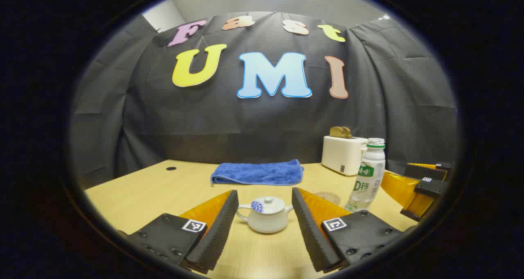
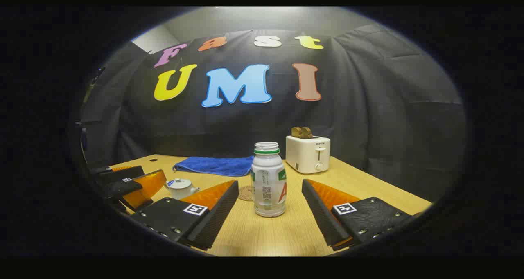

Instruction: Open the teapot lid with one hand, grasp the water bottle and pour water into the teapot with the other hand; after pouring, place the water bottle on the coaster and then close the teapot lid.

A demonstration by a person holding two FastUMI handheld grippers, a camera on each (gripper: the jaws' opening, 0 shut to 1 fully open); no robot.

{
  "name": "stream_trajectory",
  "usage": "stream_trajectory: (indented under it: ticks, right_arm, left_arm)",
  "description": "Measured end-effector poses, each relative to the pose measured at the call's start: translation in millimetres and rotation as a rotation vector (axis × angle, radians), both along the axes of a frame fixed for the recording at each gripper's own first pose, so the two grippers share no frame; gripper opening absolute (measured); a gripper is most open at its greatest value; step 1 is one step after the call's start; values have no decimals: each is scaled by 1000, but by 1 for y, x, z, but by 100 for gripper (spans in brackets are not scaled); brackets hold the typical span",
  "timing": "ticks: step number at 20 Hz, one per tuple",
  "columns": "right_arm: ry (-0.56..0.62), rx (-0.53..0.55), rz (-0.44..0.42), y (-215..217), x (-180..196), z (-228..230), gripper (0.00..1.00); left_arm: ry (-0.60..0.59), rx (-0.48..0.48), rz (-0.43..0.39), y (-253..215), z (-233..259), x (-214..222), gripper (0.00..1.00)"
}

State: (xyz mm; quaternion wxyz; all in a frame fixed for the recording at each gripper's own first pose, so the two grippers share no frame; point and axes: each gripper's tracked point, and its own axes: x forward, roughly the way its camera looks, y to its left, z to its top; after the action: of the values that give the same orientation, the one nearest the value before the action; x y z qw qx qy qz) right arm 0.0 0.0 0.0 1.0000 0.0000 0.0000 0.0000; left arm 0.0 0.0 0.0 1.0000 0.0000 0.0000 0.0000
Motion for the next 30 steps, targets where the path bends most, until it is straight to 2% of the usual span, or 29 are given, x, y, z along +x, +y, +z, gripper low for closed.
stream_trajectory:
  ticks: [7, 9, 11, 12, 13, 20, 21, 23, 25, 28, 30]
  right_arm:
    - [3, 9, -1, -1, 1, -2, 96]
    - [7, 12, -2, -1, 2, -3, 96]
    - [11, 18, -1, -1, 3, -5, 96]
    - [12, 20, 0, -1, 3, -5, 96]
    - [13, 21, 0, -1, 3, -5, 96]
    - [16, 22, -2, -2, 3, -7, 96]
    - [18, 23, -1, -2, 4, -7, 96]
    - [21, 27, 0, -1, 4, -8, 96]
    - [26, 28, 0, -1, 4, -10, 96]
    - [34, 30, -3, -3, 4, -13, 96]
    - [38, 34, -6, -4, 4, -15, 96]
  left_arm:
    - [2, -6, -4, -2, -2, 1, 92]
    - [3, -6, -2, -2, -2, 1, 84]
    - [4, -10, -3, -1, -2, 1, 84]
    - [5, -12, -3, -1, -3, 1, 92]
    - [6, -14, -4, -2, -4, 1, 88]
    - [6, -13, -5, -2, -4, 4, 88]
    - [6, -11, -3, -1, -5, 6, 84]
    - [7, -15, -1, -1, -6, 13, 91]
    - [13, -16, -1, 0, -8, 24, 86]
    - [28, -12, -3, 1, -12, 45, 90]
    - [44, -15, -4, 2, -18, 58, 82]
